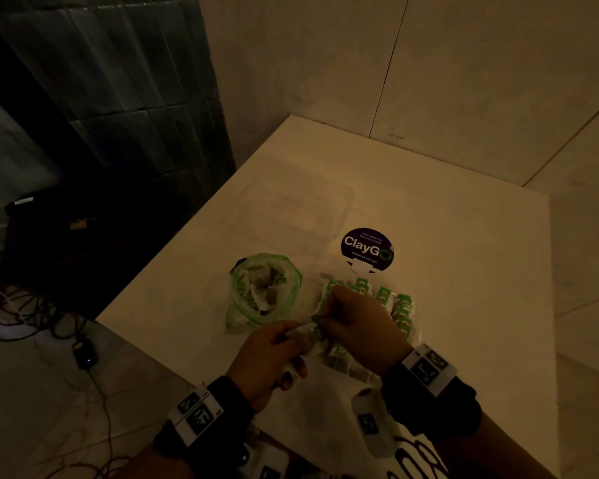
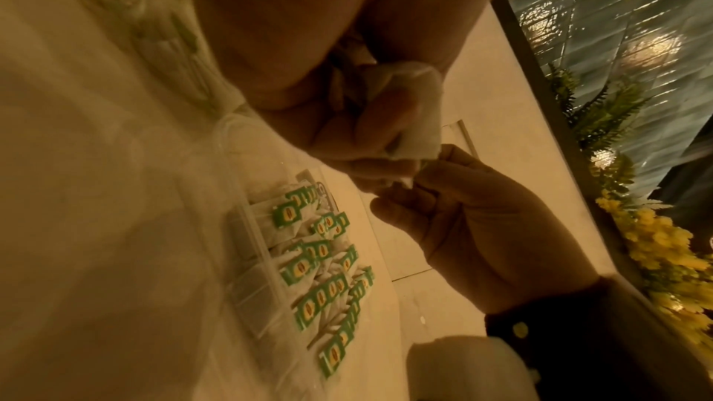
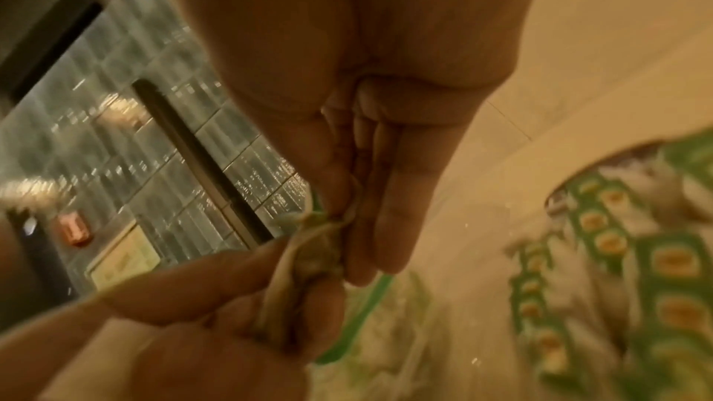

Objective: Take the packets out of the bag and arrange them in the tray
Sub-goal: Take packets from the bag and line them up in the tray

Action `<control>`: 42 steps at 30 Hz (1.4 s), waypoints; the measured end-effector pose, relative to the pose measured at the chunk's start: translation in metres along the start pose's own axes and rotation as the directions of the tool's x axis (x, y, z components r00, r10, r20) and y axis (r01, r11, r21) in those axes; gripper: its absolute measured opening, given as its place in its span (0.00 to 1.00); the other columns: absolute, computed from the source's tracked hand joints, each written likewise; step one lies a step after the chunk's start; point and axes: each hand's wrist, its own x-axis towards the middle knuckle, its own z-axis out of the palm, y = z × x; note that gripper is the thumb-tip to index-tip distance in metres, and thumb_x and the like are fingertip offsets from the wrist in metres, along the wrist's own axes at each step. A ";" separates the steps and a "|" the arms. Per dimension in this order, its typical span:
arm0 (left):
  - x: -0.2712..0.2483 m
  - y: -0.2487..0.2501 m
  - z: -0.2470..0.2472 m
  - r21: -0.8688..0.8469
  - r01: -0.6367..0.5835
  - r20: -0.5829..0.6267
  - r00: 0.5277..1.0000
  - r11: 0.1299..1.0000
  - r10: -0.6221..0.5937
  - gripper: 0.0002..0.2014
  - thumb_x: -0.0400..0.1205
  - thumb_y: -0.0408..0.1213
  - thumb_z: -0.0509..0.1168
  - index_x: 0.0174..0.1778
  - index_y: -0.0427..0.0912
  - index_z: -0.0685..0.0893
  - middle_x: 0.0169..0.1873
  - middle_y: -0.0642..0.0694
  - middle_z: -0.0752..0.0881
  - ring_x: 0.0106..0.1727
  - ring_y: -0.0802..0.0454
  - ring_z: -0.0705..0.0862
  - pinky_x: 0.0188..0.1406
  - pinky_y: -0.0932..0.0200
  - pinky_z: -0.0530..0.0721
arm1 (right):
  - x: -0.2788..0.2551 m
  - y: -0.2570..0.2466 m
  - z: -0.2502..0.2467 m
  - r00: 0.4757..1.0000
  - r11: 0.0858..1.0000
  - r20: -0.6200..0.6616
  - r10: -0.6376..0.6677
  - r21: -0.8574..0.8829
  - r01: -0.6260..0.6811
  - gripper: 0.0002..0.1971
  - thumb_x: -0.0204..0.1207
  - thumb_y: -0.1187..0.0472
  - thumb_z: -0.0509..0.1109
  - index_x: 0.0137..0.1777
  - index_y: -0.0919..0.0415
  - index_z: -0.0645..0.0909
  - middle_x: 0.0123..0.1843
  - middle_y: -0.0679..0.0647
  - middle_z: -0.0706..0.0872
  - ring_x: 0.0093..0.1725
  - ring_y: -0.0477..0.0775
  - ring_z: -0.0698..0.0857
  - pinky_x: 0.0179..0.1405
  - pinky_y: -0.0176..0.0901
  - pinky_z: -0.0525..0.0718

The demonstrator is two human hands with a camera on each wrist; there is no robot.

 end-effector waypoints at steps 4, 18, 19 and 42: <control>0.000 -0.001 0.001 0.004 -0.025 0.017 1.000 1.000 0.025 0.10 0.81 0.28 0.64 0.54 0.45 0.85 0.32 0.40 0.86 0.20 0.52 0.77 0.13 0.68 0.64 | -0.002 0.001 0.003 0.999 0.982 -0.018 0.047 0.182 -0.043 0.12 0.74 0.67 0.71 0.36 0.49 0.75 0.34 0.50 0.83 0.36 0.58 0.86 0.41 0.57 0.87; 0.007 0.002 0.002 -0.016 -0.046 -0.083 0.996 0.999 0.044 0.05 0.79 0.33 0.68 0.48 0.37 0.86 0.23 0.43 0.78 0.19 0.54 0.75 0.15 0.66 0.62 | -0.004 0.009 0.006 0.926 0.930 -0.153 -0.345 -0.189 0.315 0.09 0.74 0.68 0.64 0.44 0.54 0.83 0.43 0.46 0.79 0.39 0.43 0.77 0.37 0.29 0.74; 0.008 0.001 0.002 -0.042 -0.049 -0.087 0.995 0.998 0.045 0.05 0.80 0.33 0.68 0.48 0.37 0.86 0.23 0.43 0.78 0.19 0.54 0.74 0.15 0.66 0.63 | -0.002 0.012 0.005 0.939 0.950 -0.179 -0.294 -0.165 0.266 0.10 0.73 0.70 0.65 0.43 0.55 0.85 0.42 0.44 0.79 0.39 0.42 0.77 0.38 0.27 0.74; 0.010 -0.004 0.007 -0.092 -0.103 -0.035 0.994 0.990 0.100 0.13 0.74 0.41 0.68 0.47 0.35 0.80 0.25 0.44 0.82 0.16 0.51 0.75 0.18 0.64 0.61 | 0.003 0.019 -0.008 0.986 0.978 -0.060 -0.157 -0.148 0.146 0.19 0.65 0.33 0.70 0.37 0.48 0.88 0.41 0.41 0.82 0.41 0.39 0.80 0.41 0.30 0.76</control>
